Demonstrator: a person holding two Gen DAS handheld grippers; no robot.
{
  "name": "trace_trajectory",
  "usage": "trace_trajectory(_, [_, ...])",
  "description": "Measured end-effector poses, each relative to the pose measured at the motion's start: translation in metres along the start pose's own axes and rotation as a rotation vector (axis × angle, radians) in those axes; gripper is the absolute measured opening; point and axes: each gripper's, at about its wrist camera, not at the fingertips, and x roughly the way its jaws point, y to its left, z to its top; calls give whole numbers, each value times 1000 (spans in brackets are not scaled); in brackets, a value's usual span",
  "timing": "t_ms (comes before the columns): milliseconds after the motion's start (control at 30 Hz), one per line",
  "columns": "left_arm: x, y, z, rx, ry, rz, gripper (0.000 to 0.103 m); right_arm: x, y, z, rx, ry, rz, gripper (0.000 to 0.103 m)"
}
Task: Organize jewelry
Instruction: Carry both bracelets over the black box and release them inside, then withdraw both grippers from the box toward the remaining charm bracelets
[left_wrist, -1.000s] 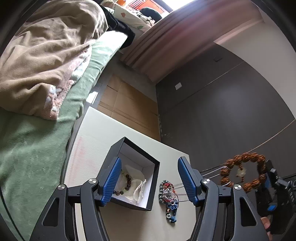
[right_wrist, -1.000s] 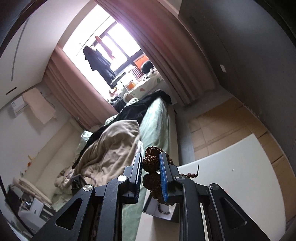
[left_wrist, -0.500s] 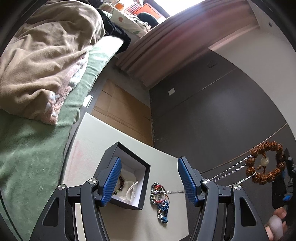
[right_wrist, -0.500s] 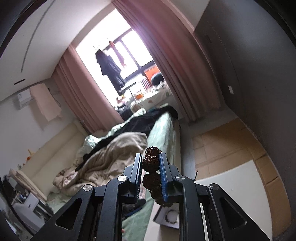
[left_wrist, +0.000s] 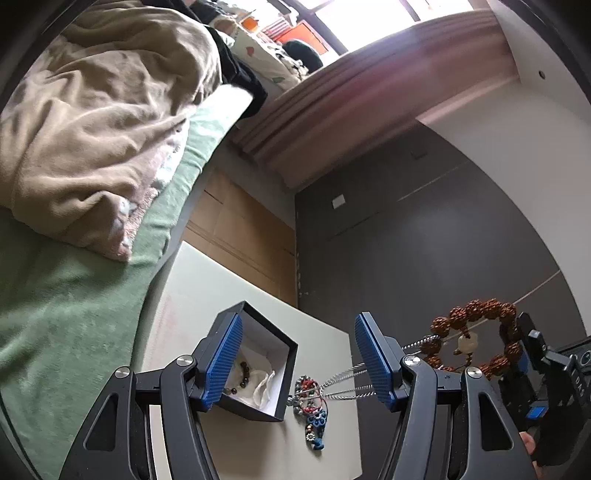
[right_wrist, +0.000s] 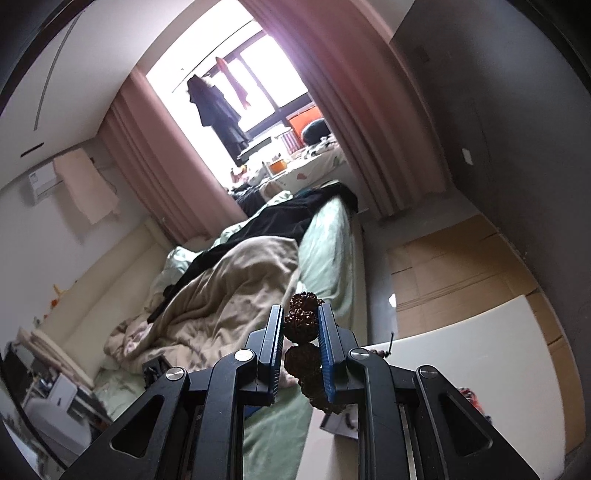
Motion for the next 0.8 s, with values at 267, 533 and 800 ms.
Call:
trace_trajectory(267, [-11,11,8,-38,-24,-5,64,31,-5,-19,6,67,-25,20])
trace_trajectory(533, [-16,16,9,-45,-31,13,64,84,-29,-57,55,206,-48,21])
trace_trajectory(800, [-1,11,2,-16,4,46,64,81,-60,-71,94,264,-26,37])
